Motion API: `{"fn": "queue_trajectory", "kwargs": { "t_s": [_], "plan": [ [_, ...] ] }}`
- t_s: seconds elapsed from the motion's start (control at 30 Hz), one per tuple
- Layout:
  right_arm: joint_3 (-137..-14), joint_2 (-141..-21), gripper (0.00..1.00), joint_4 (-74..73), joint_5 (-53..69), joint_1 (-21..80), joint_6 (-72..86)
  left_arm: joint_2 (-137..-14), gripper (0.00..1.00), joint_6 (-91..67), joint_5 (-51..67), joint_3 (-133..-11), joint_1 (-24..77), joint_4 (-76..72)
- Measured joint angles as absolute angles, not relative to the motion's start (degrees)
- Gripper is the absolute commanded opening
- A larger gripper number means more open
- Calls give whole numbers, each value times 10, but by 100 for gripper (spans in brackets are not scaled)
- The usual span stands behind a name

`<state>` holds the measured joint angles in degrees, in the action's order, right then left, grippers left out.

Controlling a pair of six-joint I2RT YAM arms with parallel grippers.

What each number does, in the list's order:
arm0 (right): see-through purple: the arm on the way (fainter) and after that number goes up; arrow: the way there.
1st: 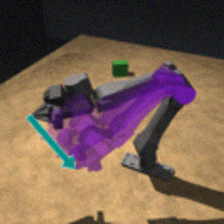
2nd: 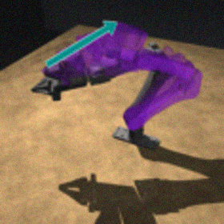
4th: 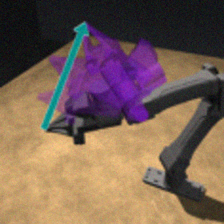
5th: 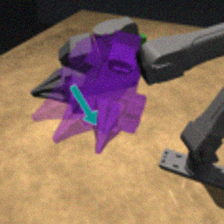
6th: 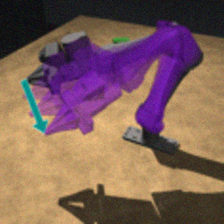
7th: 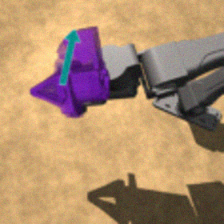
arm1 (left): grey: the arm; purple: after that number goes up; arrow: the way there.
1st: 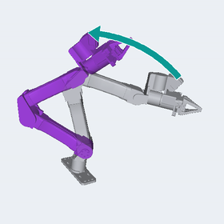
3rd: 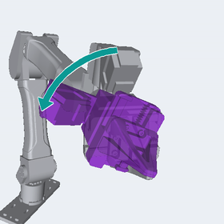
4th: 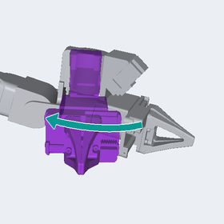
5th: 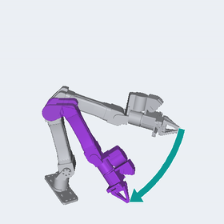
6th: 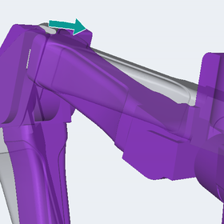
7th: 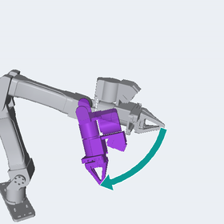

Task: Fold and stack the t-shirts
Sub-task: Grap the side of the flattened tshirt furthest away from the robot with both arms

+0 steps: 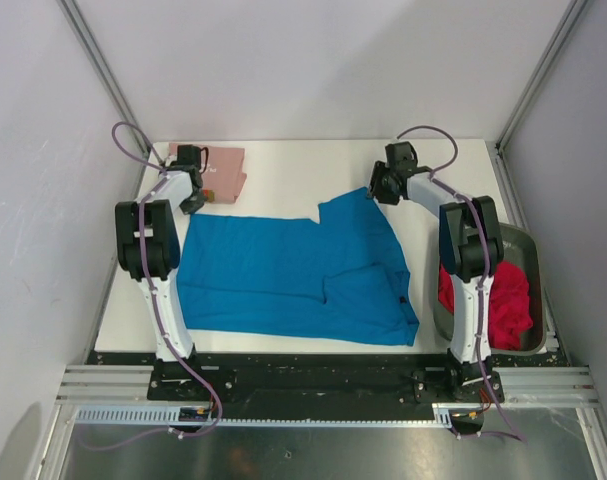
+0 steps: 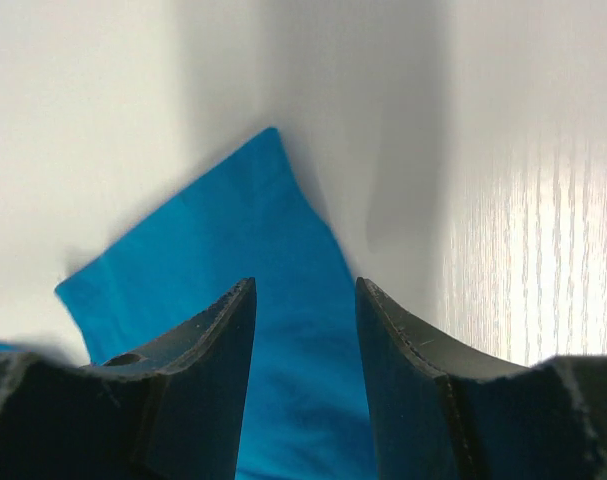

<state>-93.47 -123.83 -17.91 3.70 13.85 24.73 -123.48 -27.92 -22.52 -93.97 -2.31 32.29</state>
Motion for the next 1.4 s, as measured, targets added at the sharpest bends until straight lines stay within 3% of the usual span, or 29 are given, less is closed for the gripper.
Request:
{"fn": "queue_trajectory", "kwargs": {
  "t_s": [0.3,0.4,0.8,0.93,1.1,1.4],
  "plan": [
    [-1070,-1334,49,-227,13,138,224,-1235,0,-279,-224,-940,-23,323],
    [-1102,-1355,45,-236,5,139,222,-1235,0,-279,-223,-940,-23,323],
    [-1117,-1364,37,-259,-26,156,222,-1235,0,-279,-222,-940,-23,323],
    [-1117,-1364,26,-261,-27,163,222,-1235,0,-279,-222,-940,-23,323],
    [-1123,-1364,3,-280,-28,164,220,-1235,0,-279,-221,-940,-23,323],
    [-1157,-1363,0,-317,-37,164,219,-1235,0,-279,-220,-940,-23,323]
  ]
}}
